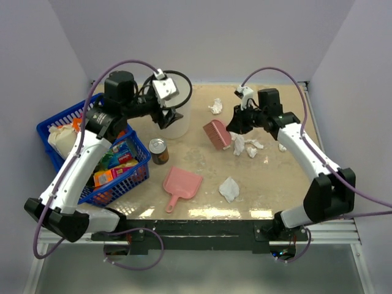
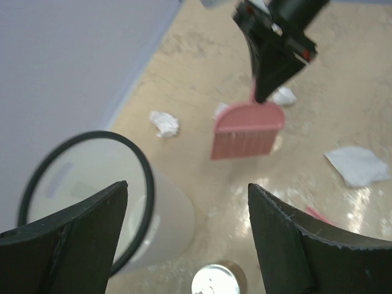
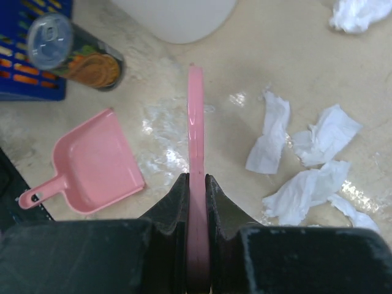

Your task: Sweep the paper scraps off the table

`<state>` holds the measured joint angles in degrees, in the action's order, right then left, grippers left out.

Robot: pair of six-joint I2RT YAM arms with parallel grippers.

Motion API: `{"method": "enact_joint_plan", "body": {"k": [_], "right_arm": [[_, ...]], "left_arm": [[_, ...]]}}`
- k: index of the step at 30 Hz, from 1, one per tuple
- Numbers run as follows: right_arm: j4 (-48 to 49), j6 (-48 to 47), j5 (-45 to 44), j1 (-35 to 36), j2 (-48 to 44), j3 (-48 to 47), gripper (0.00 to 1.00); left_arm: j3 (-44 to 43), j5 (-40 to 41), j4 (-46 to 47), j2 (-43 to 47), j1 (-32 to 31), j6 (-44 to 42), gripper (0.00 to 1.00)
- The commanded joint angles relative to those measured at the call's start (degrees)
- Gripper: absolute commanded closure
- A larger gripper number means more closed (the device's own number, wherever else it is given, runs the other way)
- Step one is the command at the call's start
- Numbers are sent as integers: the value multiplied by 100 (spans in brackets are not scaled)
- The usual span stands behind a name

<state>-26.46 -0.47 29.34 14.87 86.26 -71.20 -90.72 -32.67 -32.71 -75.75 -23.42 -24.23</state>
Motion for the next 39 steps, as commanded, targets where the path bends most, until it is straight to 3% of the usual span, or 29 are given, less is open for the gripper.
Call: {"method": "enact_joint_plan", "body": {"k": [1,8,11,21,27,39], "right_arm": [[-437,-856,529,260,-776,219,100],[-808,-1886,722,1096,-751,730,100],[-738,-1730,836,1333,-409,599,100],[-870,-1745,714,1615,225,-254,100],[-1353,-2624,458,1589,199,-508,100],[-589,-1510,1257,1764,910,-1010,100]], "left_arm": [[782,-188,-965,551,-373,-679,18],[1469,322,-508,1246,-628,-890,18],[1609,428,-508,1281,-681,-908,21],[2478,50,-1808,1686,-962,-1760,22],[2919,58,-1871,1598,-980,-2138,29],[2682,718,-2723,1721,-989,-3035,26]]}}
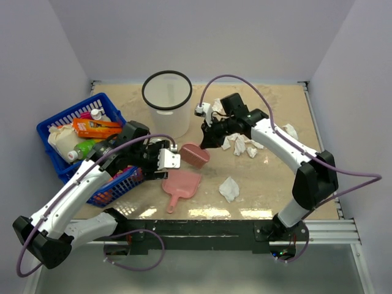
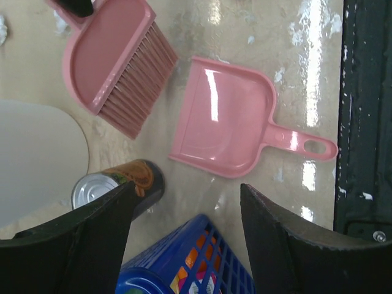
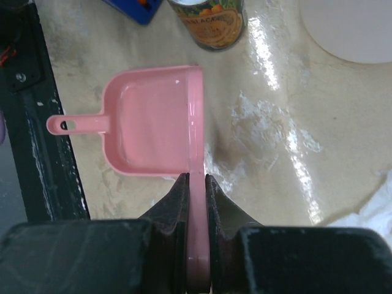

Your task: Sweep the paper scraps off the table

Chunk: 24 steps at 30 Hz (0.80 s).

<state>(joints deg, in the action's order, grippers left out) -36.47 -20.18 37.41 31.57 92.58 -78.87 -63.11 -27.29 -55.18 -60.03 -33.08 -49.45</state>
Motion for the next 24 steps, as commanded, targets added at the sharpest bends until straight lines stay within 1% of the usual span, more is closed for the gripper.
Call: {"method": "enact_joint_plan", "body": {"k": [1,7,11,16,19,23,24], "right_arm": [[465,646,478,112,400,-243,100],[939,1472,461,112,472,187,100],[1036,1579,224,104,201,722,100],[887,1413,-189,25,-187,1136,100],[721,1395,-418,-195,-503,1400,100],[527,1421,-392,-861,-925,1751,100],[509,1395,-349,-933,-1012,1778,100]], "left_arm": [[-61,189,-502,176,-14,-513,26],[44,250,-494,228,-23,-180,27],[185,171,-503,281,-14,-135,28],[369,84,-468,246,-14,-170,29],[440,-83,-345,150,-14,-91,29],[598,-303,32,-17,-23,128,29],[633,-373,138,-78,-32,294,29]]}}
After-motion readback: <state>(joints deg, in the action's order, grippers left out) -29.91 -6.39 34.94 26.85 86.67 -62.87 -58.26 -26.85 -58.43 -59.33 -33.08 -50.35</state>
